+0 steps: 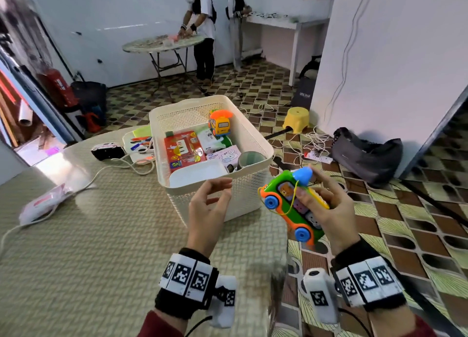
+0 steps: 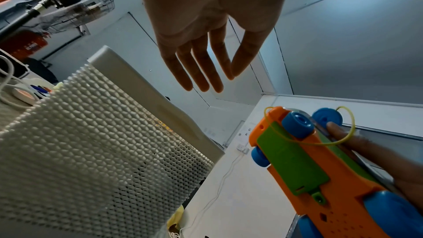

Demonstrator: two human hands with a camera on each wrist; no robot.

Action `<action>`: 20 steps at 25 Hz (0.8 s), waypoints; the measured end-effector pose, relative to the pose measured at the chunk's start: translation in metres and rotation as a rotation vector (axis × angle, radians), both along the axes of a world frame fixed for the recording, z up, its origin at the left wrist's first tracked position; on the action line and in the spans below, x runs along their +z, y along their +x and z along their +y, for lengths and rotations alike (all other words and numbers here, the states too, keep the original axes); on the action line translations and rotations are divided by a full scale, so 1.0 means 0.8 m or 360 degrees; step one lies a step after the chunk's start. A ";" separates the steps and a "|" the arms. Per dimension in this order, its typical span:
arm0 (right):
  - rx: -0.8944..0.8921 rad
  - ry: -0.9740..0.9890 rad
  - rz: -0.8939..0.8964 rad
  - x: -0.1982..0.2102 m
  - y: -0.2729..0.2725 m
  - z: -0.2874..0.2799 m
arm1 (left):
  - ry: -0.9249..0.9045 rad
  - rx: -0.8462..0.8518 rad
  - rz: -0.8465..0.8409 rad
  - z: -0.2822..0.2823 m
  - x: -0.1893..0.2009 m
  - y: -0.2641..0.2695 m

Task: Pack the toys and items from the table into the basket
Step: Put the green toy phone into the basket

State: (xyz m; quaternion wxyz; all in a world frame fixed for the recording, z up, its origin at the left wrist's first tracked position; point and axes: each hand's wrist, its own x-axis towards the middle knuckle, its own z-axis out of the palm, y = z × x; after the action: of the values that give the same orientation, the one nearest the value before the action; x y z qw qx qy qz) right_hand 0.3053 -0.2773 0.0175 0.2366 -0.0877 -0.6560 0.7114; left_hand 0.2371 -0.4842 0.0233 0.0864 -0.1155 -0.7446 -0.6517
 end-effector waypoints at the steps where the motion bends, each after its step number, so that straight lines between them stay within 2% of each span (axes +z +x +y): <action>1: -0.0012 -0.0013 0.0003 0.000 -0.008 0.012 | -0.0002 0.0019 0.0001 0.010 -0.001 -0.007; 8: 0.0076 0.0013 -0.0046 0.004 -0.088 0.118 | 0.0052 0.0268 0.0023 0.116 0.005 -0.070; 15: 0.0410 0.0240 -0.0069 0.023 -0.164 0.226 | -0.0170 0.0588 -0.0103 0.209 0.001 -0.122; 20: 0.0622 0.0378 -0.0092 0.031 -0.234 0.254 | -0.0351 0.0716 -0.0198 0.237 -0.008 -0.156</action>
State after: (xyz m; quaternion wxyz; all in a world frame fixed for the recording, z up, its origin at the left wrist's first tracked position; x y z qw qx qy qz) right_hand 0.1183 -0.0739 0.0424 0.0840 0.0490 -0.7461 0.6587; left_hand 0.1126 -0.2948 0.0173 0.1702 0.0846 -0.8220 -0.5369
